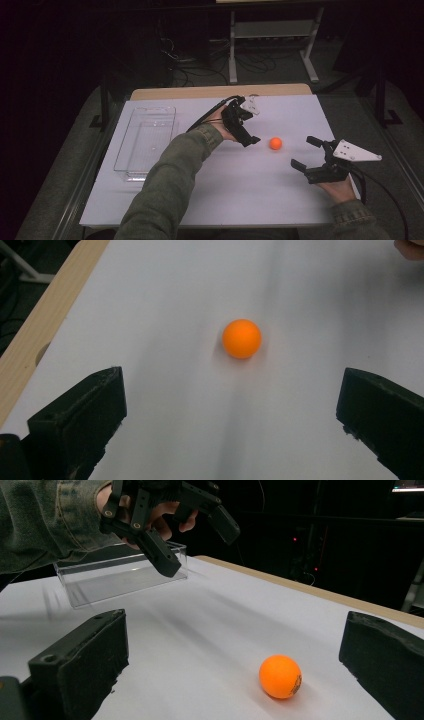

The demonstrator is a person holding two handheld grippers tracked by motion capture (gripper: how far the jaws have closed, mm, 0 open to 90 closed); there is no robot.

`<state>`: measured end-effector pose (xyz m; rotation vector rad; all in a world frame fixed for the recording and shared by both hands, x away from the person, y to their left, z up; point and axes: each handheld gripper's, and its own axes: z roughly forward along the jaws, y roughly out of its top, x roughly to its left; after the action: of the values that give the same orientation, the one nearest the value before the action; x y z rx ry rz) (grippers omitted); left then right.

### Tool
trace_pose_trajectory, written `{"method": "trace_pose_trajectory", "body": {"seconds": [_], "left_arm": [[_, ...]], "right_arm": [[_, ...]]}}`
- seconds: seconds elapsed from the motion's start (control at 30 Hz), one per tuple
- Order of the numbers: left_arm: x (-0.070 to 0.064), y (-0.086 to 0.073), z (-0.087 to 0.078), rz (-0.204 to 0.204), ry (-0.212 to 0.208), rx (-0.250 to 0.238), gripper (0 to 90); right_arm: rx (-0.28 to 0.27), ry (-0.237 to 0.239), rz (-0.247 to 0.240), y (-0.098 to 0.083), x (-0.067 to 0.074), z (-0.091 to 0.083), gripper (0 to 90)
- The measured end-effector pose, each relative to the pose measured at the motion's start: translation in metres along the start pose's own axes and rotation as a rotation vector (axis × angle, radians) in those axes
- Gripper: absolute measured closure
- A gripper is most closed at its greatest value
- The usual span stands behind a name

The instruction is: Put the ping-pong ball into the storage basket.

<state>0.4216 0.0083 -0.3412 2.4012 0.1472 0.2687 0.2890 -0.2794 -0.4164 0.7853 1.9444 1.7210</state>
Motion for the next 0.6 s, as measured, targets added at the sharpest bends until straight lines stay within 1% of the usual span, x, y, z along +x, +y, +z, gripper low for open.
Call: {"method": "trace_pose_trajectory", "body": {"seconds": [0.3,0.37,0.6], "left_arm": [[-0.002,0.006,0.011,0.009,-0.016,0.009,0.0],[-0.002,0.006,0.014,0.020,-0.021,0.020,0.0],[-0.001,0.007,0.021,0.016,-0.029,0.022,0.0]], "right_arm": [[-0.005,0.000,0.000,0.000,0.000,-0.001,0.0],[-0.003,0.000,0.000,0.000,0.000,-0.001,0.0],[0.002,0.004,-0.001,-0.001,0.000,0.000,0.0]]}}
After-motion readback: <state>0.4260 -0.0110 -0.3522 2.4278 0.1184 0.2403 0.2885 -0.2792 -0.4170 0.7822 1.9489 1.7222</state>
